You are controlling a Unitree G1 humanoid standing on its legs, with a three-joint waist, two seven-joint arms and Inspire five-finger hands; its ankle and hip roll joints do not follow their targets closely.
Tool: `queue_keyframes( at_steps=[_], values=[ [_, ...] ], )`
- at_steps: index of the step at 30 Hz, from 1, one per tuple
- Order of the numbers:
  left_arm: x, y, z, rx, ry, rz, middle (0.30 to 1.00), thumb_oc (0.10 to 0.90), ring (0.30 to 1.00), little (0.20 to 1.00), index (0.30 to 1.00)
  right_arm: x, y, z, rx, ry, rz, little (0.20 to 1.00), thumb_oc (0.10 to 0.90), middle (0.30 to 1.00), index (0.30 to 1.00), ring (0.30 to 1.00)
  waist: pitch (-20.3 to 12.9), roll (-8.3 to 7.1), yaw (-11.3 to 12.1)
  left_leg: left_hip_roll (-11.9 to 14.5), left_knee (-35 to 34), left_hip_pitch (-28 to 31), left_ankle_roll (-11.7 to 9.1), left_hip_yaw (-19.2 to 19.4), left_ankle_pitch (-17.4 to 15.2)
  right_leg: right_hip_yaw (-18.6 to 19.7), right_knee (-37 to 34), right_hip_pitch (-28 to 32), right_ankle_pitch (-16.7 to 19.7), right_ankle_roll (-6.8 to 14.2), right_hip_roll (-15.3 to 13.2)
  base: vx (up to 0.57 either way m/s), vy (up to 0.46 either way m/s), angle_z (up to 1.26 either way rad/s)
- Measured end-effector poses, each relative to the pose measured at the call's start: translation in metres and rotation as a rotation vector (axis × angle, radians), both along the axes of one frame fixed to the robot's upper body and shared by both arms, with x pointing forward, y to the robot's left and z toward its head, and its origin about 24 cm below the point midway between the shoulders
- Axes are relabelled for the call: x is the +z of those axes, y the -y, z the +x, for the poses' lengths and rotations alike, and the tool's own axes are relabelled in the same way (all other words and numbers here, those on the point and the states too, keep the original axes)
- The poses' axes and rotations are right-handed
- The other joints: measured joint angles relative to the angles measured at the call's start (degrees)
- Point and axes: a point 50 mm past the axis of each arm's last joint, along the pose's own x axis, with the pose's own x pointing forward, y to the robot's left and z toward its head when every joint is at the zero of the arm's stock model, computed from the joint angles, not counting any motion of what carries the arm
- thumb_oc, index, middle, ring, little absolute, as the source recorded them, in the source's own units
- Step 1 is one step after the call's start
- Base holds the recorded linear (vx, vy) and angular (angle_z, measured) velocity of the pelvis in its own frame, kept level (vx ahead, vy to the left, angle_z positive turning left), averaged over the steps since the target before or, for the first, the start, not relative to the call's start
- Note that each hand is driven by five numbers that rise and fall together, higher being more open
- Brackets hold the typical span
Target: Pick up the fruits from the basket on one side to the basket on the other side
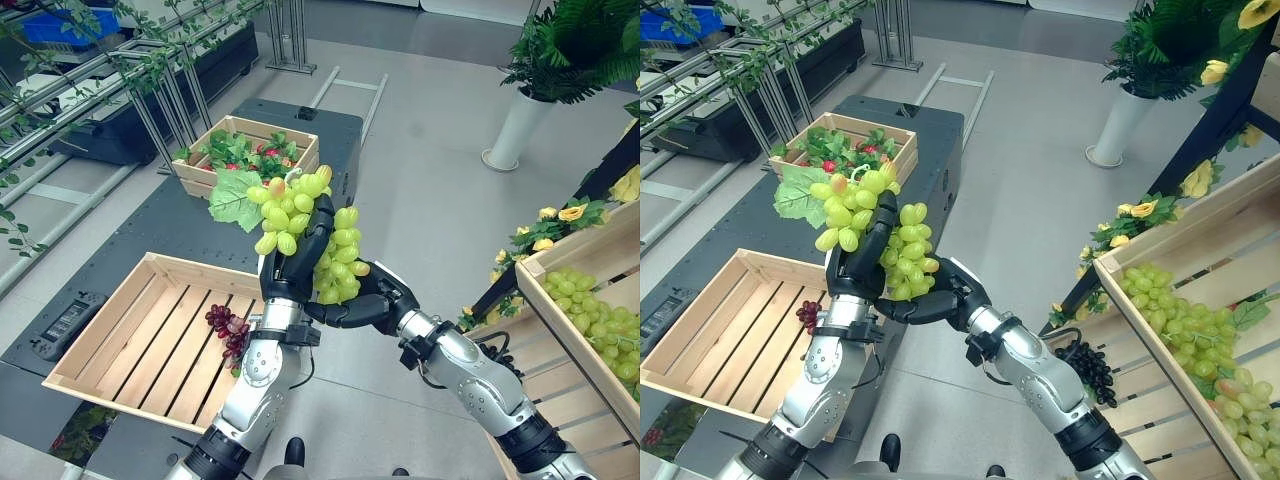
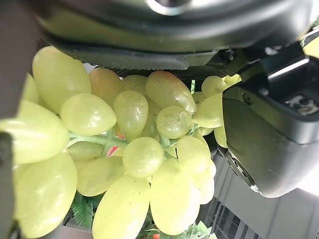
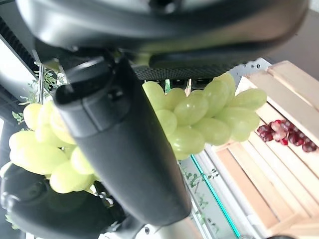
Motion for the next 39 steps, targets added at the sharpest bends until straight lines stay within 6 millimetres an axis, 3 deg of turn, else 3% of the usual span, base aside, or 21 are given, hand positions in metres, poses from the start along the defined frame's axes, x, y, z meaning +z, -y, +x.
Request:
queue_keyframes(
  at_steps=[12,13,14,16,39],
  values=[
    [0.0003,-0.0025,0.0002,0.002,0.006,0.008,0.3,0.4,0.3,0.3,0.3,0.0057,0.0,0.0008,0.007,-0.066,0.161,0.9,0.8,0.9,0.9,0.9,0.0,0.0,0.0,0.0,0.0,0.02,0.01,0.04,-0.01,0.01,0.0,0.01,0.01,0.01,-0.01,0.0,0.0,0.0],
    [0.0004,-0.0023,0.0001,-0.002,0.008,0.009,0.3,0.4,0.3,0.3,0.3,0.0062,0.0009,0.0013,0.004,-0.064,0.162,0.794,0.729,0.794,0.794,0.794,0.0,0.0,0.01,0.0,0.0,0.02,0.01,0.04,-0.01,0.01,0.0,0.01,0.01,0.01,-0.01,0.0,0.0,0.0],
    [0.0004,-0.0022,0.0001,-0.003,0.008,0.01,0.3,0.4,0.3,0.3,0.3,0.0065,0.0014,0.0016,0.002,-0.063,0.163,0.578,0.585,0.578,0.578,0.578,0.0,0.0,0.04,0.0,0.0,0.02,0.01,0.04,-0.01,0.01,0.0,0.01,0.01,0.01,-0.01,0.0,0.0,0.0],
    [0.0001,-0.0022,0.0002,-0.005,0.008,0.011,0.3,0.4,0.3,0.3,0.3,0.007,0.0017,0.002,-0.001,-0.06,0.166,0.3,0.4,0.3,0.3,0.3,0.0,0.0,0.05,0.0,0.0,0.02,0.01,0.04,-0.01,0.01,0.0,0.02,0.01,0.01,-0.01,0.0,0.0,0.0],
    [0.0031,0.002,-0.0025,-0.056,0.06,0.008,0.3,0.4,0.3,0.3,0.3,-0.0004,0.0049,0.002,-0.021,-0.087,0.16,0.3,0.4,0.3,0.3,0.3,0.0,0.0,0.11,-0.02,0.0,0.04,0.01,0.04,-0.01,0.0,0.01,0.08,0.01,0.01,-0.03,0.0,0.0,0.0]
  ],
)
